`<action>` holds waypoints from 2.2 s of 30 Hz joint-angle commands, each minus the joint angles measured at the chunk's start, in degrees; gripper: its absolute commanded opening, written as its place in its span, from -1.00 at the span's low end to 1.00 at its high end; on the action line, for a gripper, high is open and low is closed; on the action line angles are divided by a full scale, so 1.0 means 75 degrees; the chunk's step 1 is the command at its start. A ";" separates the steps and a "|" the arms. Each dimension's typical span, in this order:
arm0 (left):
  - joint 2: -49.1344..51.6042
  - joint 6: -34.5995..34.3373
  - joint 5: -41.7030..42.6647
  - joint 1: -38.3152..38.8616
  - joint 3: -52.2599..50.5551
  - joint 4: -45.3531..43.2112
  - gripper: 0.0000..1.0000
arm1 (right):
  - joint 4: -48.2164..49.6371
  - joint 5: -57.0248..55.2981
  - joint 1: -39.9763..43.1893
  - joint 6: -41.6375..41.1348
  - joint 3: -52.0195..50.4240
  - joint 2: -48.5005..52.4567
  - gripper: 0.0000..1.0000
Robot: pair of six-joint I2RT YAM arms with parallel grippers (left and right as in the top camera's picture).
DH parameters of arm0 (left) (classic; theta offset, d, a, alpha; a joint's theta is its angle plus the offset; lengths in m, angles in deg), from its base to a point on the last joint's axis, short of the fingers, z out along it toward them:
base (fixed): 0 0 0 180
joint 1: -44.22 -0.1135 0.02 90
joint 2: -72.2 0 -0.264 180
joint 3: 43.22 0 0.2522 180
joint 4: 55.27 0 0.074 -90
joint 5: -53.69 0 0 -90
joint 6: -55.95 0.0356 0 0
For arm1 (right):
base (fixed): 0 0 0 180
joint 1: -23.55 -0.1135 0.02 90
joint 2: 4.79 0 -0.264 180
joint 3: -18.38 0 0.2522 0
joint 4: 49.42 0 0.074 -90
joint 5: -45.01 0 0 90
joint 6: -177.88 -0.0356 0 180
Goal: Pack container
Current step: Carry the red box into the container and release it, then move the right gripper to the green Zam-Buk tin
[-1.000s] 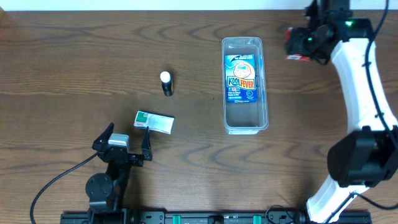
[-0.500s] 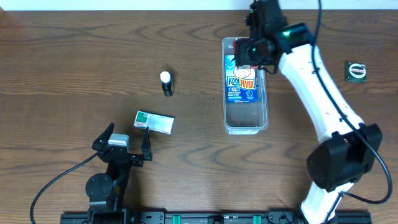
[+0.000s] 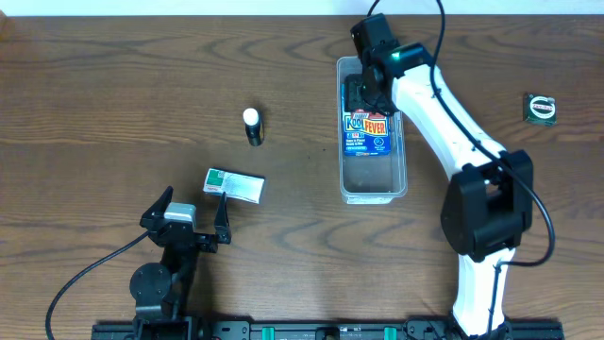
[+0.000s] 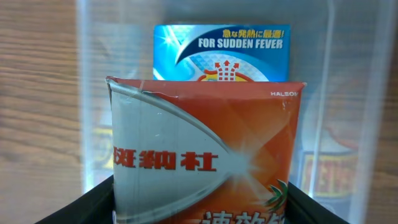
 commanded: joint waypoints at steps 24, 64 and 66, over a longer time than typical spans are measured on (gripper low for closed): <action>0.0000 0.0052 0.0017 -0.0052 -0.0146 0.0248 0.96 | 0.0519 -0.0131 -0.0015 -0.0061 0.0041 0.0740 0.61; 0.0000 0.0052 0.0017 -0.0052 -0.0146 0.0245 0.96 | -0.0769 0.0956 0.5671 0.3838 0.0294 -0.1431 0.98; 0.0000 0.0052 0.0017 -0.0052 -0.0146 0.0245 0.96 | -0.0595 0.0933 0.5791 0.4080 0.0294 -0.1195 0.98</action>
